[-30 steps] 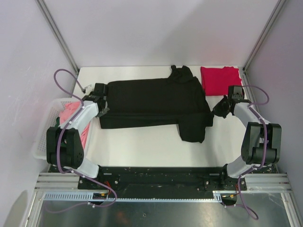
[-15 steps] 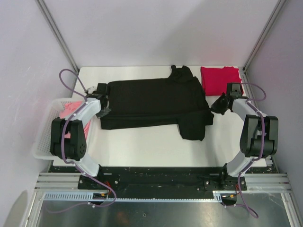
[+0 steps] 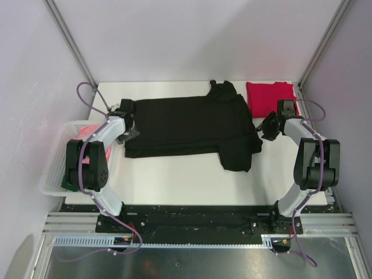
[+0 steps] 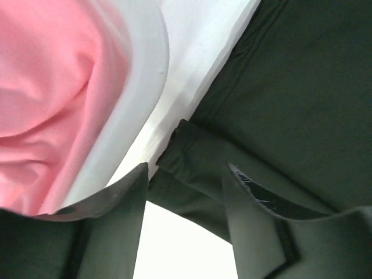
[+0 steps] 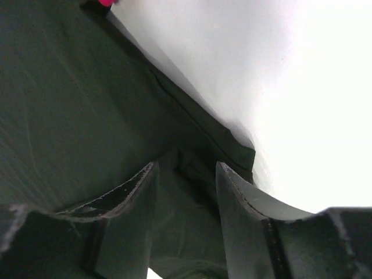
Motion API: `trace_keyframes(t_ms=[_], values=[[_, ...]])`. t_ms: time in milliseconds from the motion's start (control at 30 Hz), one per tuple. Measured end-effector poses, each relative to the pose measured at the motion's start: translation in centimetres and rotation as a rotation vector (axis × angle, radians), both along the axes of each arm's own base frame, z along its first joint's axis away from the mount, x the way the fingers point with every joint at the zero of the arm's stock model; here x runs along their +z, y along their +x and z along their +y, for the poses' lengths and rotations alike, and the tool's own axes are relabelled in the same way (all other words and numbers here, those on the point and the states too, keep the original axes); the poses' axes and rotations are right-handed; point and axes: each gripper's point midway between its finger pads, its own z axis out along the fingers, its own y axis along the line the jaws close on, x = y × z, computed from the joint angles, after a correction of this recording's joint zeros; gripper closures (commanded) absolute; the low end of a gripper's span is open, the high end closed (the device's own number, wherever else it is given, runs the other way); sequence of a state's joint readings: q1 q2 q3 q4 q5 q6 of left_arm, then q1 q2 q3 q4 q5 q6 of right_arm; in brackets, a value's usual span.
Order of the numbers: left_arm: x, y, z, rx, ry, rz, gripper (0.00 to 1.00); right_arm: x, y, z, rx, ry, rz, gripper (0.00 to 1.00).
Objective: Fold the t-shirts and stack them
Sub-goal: Fold the flattened tshirt in 1/3 of the way
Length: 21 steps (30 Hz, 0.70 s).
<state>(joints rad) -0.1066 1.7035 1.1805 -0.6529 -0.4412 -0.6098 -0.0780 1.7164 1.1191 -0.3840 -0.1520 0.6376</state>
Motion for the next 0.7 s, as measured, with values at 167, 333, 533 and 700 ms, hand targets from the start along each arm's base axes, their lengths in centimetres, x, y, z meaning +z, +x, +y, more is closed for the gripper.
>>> trace_keyframes(t_ms=[167, 333, 533, 700], values=[[1.2, 0.5, -1.0, -0.044, -0.056, -0.038, 0.31, 1.7, -1.2, 0.4, 0.038, -0.080, -0.006, 0.47], [4.1, 0.8, -3.0, -0.117, -0.130, -0.132, 0.33, 4.6, -3.7, 2.0, 0.099, -0.120, -0.078, 0.55], [4.3, -1.9, -7.5, -0.261, -0.219, -0.153, 0.39, 1.5, -10.3, 2.8, 0.132, -0.115, -0.011, 0.56], [2.3, -5.1, -12.5, -0.420, -0.311, -0.097, 0.43, -1.5, -14.7, 3.6, 0.160, -0.103, 0.072, 0.57]])
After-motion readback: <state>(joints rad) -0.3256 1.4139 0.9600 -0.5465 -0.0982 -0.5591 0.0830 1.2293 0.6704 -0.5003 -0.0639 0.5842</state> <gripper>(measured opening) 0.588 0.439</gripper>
